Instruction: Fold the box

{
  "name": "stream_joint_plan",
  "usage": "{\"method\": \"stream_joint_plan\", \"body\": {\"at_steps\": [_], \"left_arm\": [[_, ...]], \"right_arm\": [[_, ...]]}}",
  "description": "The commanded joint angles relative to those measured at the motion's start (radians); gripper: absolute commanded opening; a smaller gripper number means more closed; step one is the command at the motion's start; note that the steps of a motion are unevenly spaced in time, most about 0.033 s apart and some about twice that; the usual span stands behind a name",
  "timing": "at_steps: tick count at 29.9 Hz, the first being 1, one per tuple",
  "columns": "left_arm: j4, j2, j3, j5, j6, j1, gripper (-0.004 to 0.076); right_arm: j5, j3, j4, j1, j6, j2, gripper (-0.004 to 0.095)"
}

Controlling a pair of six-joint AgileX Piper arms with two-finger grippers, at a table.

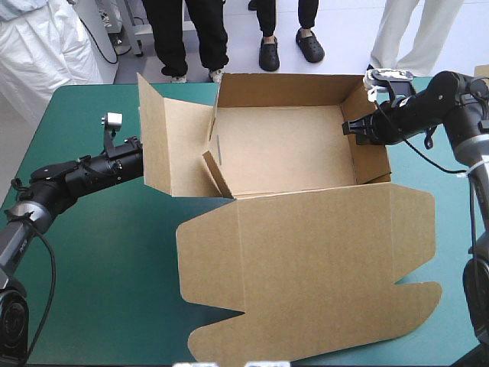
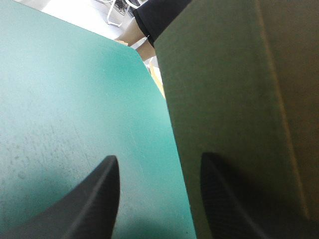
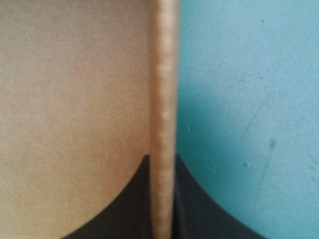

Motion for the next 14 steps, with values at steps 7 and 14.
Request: {"method": "stream_joint_plan", "body": {"at_steps": [7, 14], "left_arm": [[-0.081, -0.029, -0.142, 0.019, -0.066, -0.106, 0.0395], [-0.012, -0.029, -0.210, -0.019, -0.135, -0.162, 0.0398]], "right_arm": [[-0.041, -0.025, 0.046, 0.004, 0.001, -0.044, -0.0021], [-0.045, -0.025, 0.044, 0.004, 0.005, -0.044, -0.0022]]}}
